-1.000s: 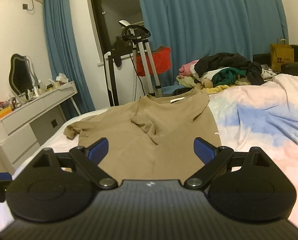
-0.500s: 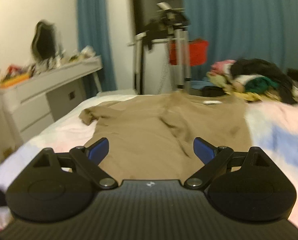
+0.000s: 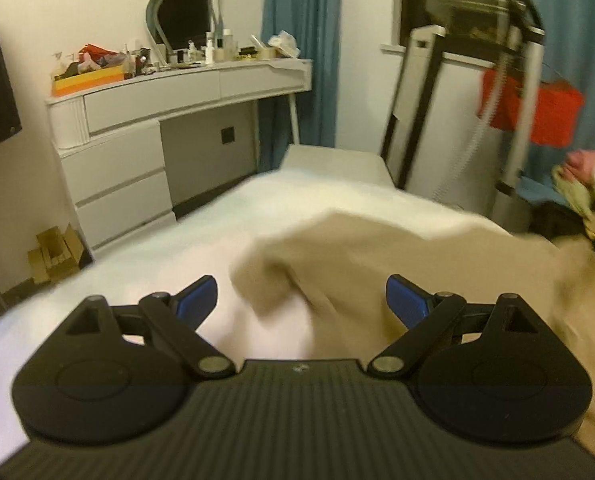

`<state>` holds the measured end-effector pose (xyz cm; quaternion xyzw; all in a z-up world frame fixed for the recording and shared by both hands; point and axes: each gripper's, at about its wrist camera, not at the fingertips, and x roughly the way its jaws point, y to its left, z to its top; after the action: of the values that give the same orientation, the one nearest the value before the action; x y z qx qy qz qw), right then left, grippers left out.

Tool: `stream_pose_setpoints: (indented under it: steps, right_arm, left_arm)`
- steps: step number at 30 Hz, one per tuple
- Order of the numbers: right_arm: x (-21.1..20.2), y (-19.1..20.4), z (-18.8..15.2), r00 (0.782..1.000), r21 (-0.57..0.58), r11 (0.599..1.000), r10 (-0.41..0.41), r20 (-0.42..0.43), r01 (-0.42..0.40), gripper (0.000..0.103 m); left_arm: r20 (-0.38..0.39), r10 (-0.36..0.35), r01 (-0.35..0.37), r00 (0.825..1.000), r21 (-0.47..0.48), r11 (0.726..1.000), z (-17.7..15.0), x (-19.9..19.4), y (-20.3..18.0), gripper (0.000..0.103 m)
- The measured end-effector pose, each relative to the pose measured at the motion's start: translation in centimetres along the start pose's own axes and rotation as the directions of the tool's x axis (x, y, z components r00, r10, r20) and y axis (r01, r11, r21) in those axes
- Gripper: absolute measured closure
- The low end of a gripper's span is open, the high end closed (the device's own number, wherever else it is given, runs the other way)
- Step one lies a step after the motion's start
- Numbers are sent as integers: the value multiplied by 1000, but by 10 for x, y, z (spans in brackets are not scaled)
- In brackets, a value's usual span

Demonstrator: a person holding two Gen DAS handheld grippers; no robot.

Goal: Fold clothes

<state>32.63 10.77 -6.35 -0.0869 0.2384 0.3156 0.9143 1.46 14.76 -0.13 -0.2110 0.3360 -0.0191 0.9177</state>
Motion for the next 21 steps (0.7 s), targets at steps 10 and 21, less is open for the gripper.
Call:
stream_pose_setpoints:
  steps: [10, 21]
  right_arm:
    - [71, -8, 9, 977, 53, 982, -173, -127, 181, 88]
    - [-65, -104, 32, 918, 258, 912, -365, 153, 320, 90]
  left_arm:
    - [-44, 9, -13, 999, -104, 994, 1, 21, 29, 0]
    - [10, 4, -4, 1000, -19, 1000, -8, 3, 9, 0]
